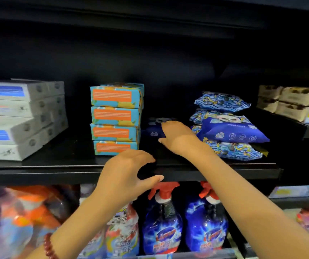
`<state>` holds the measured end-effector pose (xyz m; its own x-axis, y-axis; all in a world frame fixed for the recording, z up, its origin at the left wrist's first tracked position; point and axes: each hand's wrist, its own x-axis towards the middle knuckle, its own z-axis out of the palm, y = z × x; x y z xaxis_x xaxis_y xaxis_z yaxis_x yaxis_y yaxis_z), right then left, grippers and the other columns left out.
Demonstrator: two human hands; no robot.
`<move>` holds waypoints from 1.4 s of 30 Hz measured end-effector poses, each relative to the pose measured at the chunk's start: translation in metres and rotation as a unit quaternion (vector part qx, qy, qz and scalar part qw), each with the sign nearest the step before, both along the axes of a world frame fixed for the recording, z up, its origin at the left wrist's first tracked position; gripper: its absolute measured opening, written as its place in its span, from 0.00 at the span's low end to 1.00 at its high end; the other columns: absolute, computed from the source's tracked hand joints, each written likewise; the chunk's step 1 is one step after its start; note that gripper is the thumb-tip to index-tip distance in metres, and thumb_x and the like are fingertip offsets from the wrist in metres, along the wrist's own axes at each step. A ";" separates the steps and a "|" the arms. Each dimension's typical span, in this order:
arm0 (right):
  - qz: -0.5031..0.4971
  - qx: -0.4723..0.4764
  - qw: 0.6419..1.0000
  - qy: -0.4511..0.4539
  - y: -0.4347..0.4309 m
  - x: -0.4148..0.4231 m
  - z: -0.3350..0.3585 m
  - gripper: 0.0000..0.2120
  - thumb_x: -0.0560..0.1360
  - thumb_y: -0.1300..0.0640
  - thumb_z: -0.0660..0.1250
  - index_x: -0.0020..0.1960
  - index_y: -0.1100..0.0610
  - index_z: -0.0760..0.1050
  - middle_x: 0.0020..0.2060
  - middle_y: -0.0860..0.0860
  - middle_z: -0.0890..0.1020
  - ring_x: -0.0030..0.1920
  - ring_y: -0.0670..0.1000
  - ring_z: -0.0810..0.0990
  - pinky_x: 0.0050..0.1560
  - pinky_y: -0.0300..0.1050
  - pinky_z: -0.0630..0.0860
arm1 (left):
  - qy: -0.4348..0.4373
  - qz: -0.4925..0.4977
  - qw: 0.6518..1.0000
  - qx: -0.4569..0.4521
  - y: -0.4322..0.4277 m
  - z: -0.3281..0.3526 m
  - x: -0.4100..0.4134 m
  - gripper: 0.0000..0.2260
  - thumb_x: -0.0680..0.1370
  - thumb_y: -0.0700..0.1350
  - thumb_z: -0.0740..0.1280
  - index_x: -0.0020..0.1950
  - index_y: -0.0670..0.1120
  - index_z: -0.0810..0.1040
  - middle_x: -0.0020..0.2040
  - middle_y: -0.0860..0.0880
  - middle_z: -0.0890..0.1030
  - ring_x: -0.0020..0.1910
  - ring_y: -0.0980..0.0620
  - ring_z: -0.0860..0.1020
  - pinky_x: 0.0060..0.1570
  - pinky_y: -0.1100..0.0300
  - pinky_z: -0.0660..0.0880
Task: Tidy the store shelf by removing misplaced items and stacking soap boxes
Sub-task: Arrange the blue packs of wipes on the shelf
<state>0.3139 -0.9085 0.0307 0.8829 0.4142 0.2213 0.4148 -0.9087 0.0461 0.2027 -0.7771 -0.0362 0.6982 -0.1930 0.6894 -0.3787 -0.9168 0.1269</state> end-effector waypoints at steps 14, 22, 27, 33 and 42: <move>0.043 0.018 0.994 -0.101 -0.015 -0.035 0.006 0.18 0.76 0.48 0.63 0.61 0.58 0.71 0.56 0.55 0.76 0.58 0.56 0.72 0.50 0.47 0.71 | -0.037 -0.017 0.999 -0.004 0.001 -0.004 0.005 0.21 0.69 0.63 0.61 0.46 0.49 0.84 0.45 0.56 0.84 0.44 0.55 0.82 0.39 0.62 0.77; -0.018 -0.029 0.999 0.030 0.000 -0.008 0.015 0.37 0.71 0.36 0.66 0.69 0.59 0.64 0.64 0.57 0.70 0.65 0.59 0.67 0.64 0.54 0.67 | -0.031 -0.013 0.999 -0.018 0.000 -0.005 0.005 0.21 0.68 0.63 0.62 0.46 0.49 0.84 0.45 0.56 0.84 0.44 0.54 0.82 0.39 0.60 0.79; -0.036 -0.024 0.999 0.006 0.002 -0.015 0.013 0.34 0.70 0.38 0.68 0.67 0.58 0.66 0.63 0.57 0.67 0.65 0.57 0.64 0.57 0.50 0.70 | -0.030 -0.010 0.999 -0.021 -0.002 -0.005 0.005 0.21 0.68 0.63 0.62 0.46 0.49 0.84 0.44 0.55 0.84 0.43 0.54 0.82 0.36 0.59 0.80; -0.042 -0.011 0.999 0.019 -0.001 -0.024 0.014 0.33 0.69 0.36 0.69 0.64 0.56 0.67 0.62 0.57 0.71 0.63 0.58 0.68 0.54 0.49 0.69 | -0.022 -0.006 0.999 -0.024 -0.003 -0.004 0.004 0.21 0.67 0.63 0.62 0.45 0.49 0.84 0.43 0.56 0.83 0.42 0.55 0.82 0.36 0.61 0.77; 0.000 0.055 0.975 -0.216 -0.010 -0.038 0.005 0.36 0.70 0.40 0.68 0.70 0.58 0.62 0.61 0.55 0.70 0.61 0.55 0.66 0.56 0.46 0.64 | 0.017 0.003 0.999 -0.043 -0.007 -0.002 0.001 0.21 0.66 0.63 0.62 0.45 0.50 0.83 0.43 0.56 0.83 0.43 0.55 0.82 0.38 0.63 0.75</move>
<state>0.2756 -0.9182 0.0355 0.6977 0.3680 0.6147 0.3790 -0.9177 0.1192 0.2036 -0.7836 -0.0386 0.7229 -0.1295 0.6787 -0.3677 -0.9038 0.2191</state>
